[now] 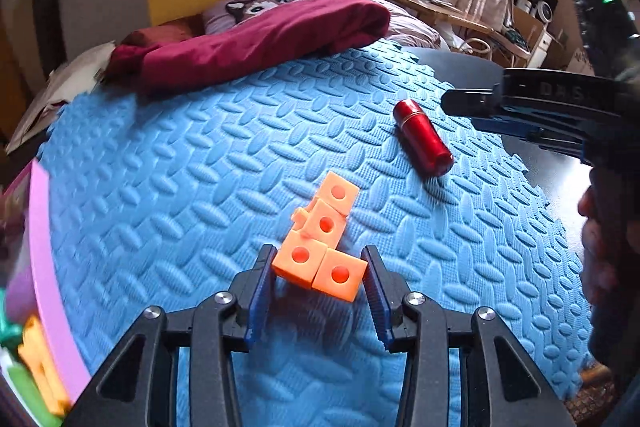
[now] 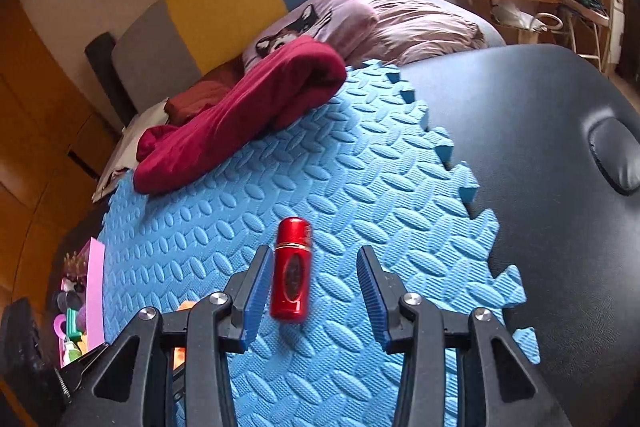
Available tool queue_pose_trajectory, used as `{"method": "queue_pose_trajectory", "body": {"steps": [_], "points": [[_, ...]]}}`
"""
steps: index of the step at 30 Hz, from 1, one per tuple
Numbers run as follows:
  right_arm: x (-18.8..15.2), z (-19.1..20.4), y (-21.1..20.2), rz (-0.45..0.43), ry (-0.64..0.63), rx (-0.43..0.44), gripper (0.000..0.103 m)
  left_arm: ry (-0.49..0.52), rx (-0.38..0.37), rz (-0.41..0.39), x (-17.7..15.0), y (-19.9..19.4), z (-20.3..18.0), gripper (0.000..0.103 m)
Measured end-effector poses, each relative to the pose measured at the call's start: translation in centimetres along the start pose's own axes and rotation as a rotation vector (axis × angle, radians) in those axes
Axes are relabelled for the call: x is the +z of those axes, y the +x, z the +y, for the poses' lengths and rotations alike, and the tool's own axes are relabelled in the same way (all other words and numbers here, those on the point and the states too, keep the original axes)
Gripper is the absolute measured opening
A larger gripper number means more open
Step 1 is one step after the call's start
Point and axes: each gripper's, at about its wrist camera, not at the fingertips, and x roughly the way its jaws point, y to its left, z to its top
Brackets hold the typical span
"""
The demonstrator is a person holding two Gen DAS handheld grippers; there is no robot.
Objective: Organize rigid objects
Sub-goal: 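Grasp the orange cube block with the left gripper while the right gripper grasps the red cylinder, then carry the orange cube block into the white tray and open the left gripper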
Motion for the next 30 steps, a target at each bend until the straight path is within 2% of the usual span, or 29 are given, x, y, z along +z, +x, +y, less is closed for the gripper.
{"method": "queue_pose_trajectory", "body": {"steps": [4,7,18,19,20,21,25,27,30], "points": [[0.0,0.8,0.8,0.009,-0.034,0.014,0.043,-0.038,0.026,-0.023,-2.0,-1.4,1.1,0.043],[0.0,1.7,1.4,0.005,-0.078,0.004,0.043,-0.029,0.051,-0.034,-2.9,-1.6,1.3,0.043],[-0.3,3.4,3.7,-0.001,-0.165,-0.069,0.043,-0.028,0.063,-0.076,-3.7,-1.8,1.2,0.044],[-0.4,3.6,4.1,0.023,-0.174,-0.069,0.042,-0.041,0.053,-0.079,-3.7,-1.8,1.4,0.044],[-0.8,3.8,4.6,0.059,-0.196,-0.082,0.036,-0.055,0.042,-0.081,-3.7,-1.8,1.6,0.044],[-1.2,4.3,4.6,0.058,-0.237,-0.114,0.026,-0.064,0.034,-0.079,-3.7,-1.8,1.8,0.045],[-2.5,6.3,4.8,0.075,-0.332,-0.069,0.026,-0.054,0.056,-0.078,-3.5,-1.8,1.5,0.045],[-3.1,6.9,5.1,0.07,-0.379,-0.101,0.027,-0.059,0.054,-0.076,-3.4,-1.7,1.5,0.045],[-3.0,6.3,5.0,0.076,-0.348,-0.065,0.028,-0.075,0.038,-0.078,-3.3,-1.7,1.8,0.045]]}}
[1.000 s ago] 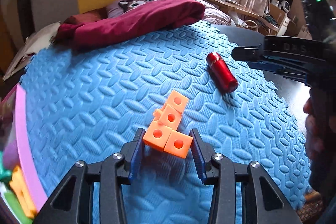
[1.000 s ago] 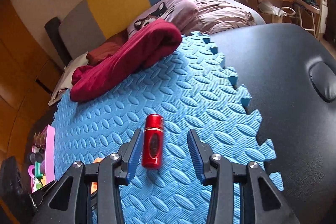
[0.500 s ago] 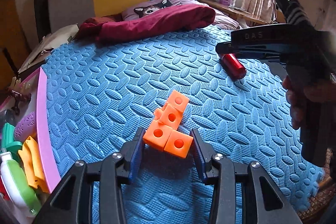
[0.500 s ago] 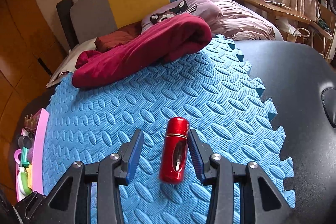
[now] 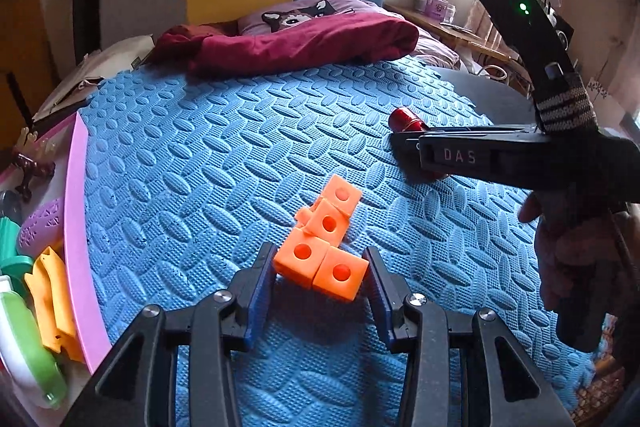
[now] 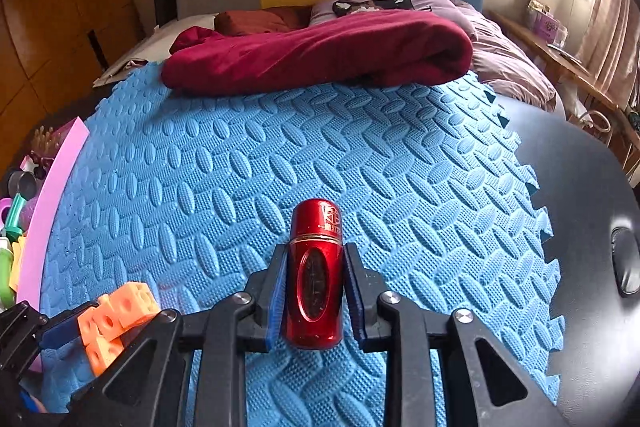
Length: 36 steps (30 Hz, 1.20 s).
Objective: Organize rigid objects
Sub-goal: 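Carry the orange cube block into the white tray and open the left gripper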
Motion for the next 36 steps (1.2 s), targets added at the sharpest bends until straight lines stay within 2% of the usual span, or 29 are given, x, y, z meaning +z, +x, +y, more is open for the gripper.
{"method": "queue_pose_trajectory", "body": {"steps": [3,5,9,36], "points": [[-0.3,-0.1,-0.2,-0.026,0.011,0.018,0.032,0.004,0.008,-0.001,0.0,0.0,-0.1,0.045],[-0.4,0.4,-0.3,-0.04,-0.008,0.0,0.035,-0.001,0.009,-0.003,0.0,0.0,-0.1,0.045],[-0.5,1.1,-0.2,-0.066,-0.049,-0.045,0.035,0.0,0.011,-0.005,0.0,0.0,-0.1,0.044],[-0.6,1.1,-0.2,-0.074,-0.041,-0.033,0.036,0.01,0.024,-0.009,-0.2,0.0,-0.3,0.044]]}}
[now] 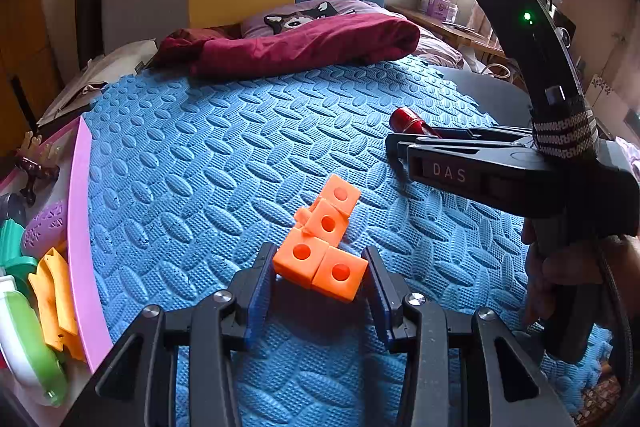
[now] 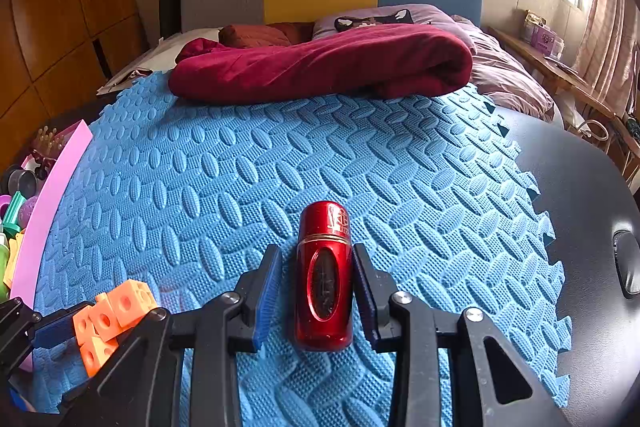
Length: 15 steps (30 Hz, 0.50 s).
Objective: Organize rigid objects
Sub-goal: 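Carry the orange cube block into the white tray and open the left gripper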
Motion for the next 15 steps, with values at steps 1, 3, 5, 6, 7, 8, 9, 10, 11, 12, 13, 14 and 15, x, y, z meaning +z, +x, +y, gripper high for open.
{"method": "queue_pose_trajectory", "body": {"steps": [1,3,5,6,7,8,9,10,11,12,13,14,15], "points": [[0.0,0.0,0.0,0.0,-0.001,-0.001,0.036,0.001,0.001,0.0,0.0,0.0,0.0,0.044],[0.0,0.0,0.0,0.0,-0.001,-0.002,0.036,0.002,0.005,0.001,0.1,0.0,0.0,0.043],[0.0,-0.1,0.0,0.0,0.002,0.003,0.036,-0.001,0.006,0.003,0.2,-0.1,0.0,0.043],[0.0,-0.1,0.0,0.0,0.004,0.004,0.036,-0.007,0.008,0.003,0.2,-0.1,0.1,0.043],[0.0,-0.1,0.1,0.0,0.004,0.004,0.036,-0.015,0.008,0.004,0.2,-0.2,0.2,0.043],[0.0,-0.1,0.1,0.0,0.004,0.004,0.036,-0.021,0.004,0.006,0.1,-0.4,0.2,0.043],[0.0,-0.1,0.1,0.0,0.004,0.004,0.036,-0.02,0.004,0.001,0.1,-0.6,0.1,0.043],[0.0,-0.1,0.0,0.0,0.004,0.005,0.036,-0.005,0.011,-0.012,0.1,-1.1,-0.2,0.043],[0.0,-0.1,0.0,0.0,0.004,0.004,0.036,0.008,0.016,-0.026,0.3,-1.6,-0.4,0.043],[0.0,-0.1,0.0,0.0,0.004,0.004,0.036,0.016,0.017,-0.038,0.4,-2.1,-0.6,0.043],[0.0,-0.1,0.0,0.0,0.004,0.005,0.036,0.018,0.013,-0.05,0.7,-2.7,-0.8,0.043],[0.0,-0.1,0.0,0.0,0.005,0.006,0.036,0.018,0.009,-0.059,0.9,-3.3,-1.0,0.043],[0.0,-0.1,0.0,0.0,0.005,0.006,0.036,0.022,0.009,-0.07,1.2,-3.9,-1.1,0.043]]}}
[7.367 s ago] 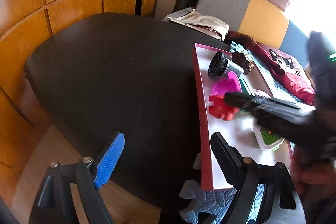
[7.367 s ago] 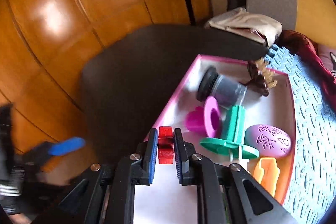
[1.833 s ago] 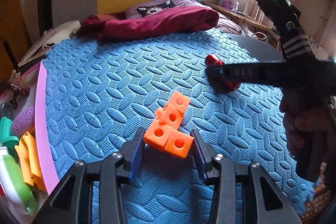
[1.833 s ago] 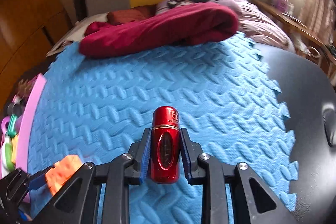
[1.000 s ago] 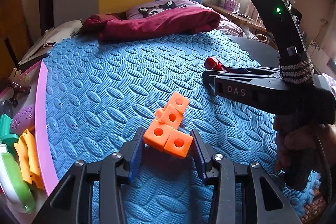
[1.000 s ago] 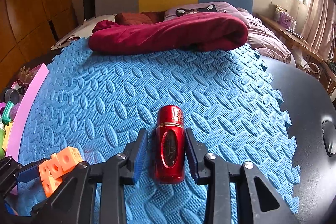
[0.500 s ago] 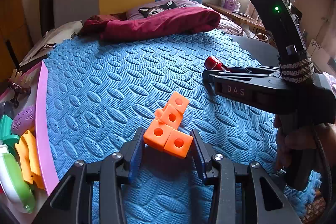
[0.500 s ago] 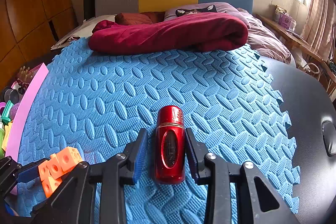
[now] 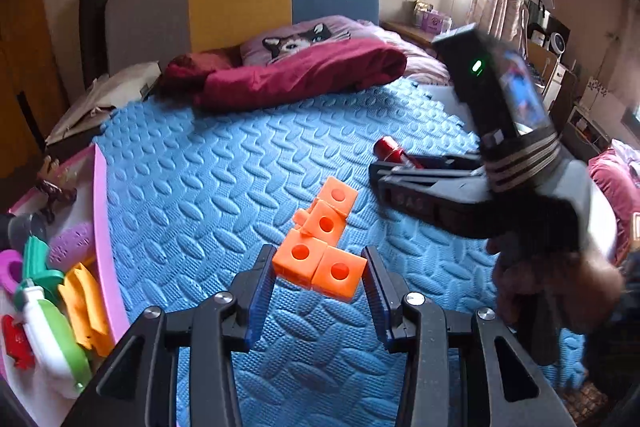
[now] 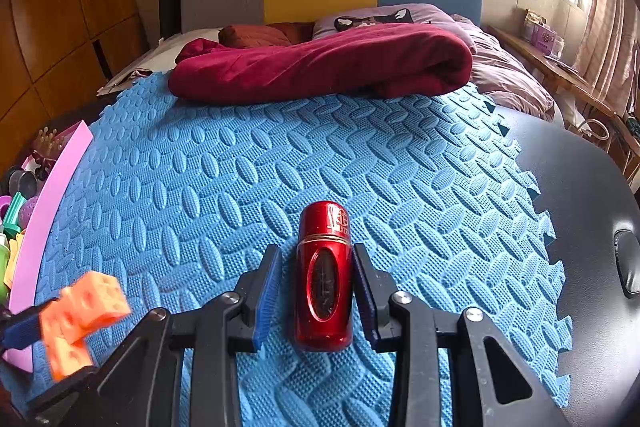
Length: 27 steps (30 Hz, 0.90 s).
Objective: Organize rigid objects
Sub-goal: 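Carry the orange cube block into the white tray and open the left gripper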
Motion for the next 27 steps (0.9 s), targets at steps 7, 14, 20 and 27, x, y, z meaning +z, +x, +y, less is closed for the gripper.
{"method": "queue_pose_trajectory", "body": {"steps": [7,14,20,27], "points": [[0.0,0.0,0.0,-0.001,-0.001,-0.001,0.036,-0.028,-0.001,-0.048,0.6,-4.4,1.2,0.043],[0.0,0.0,0.0,-0.001,-0.001,0.0,0.035,-0.134,0.011,-0.081,-0.4,-8.9,5.7,0.043],[0.0,-0.1,0.0,-0.001,0.001,0.003,0.035,-0.274,0.098,-0.091,-3.0,-12.6,12.4,0.043],[0.0,0.0,0.0,-0.001,0.0,0.001,0.035,-0.475,0.218,-0.02,-8.9,-14.3,20.1,0.043]]}}
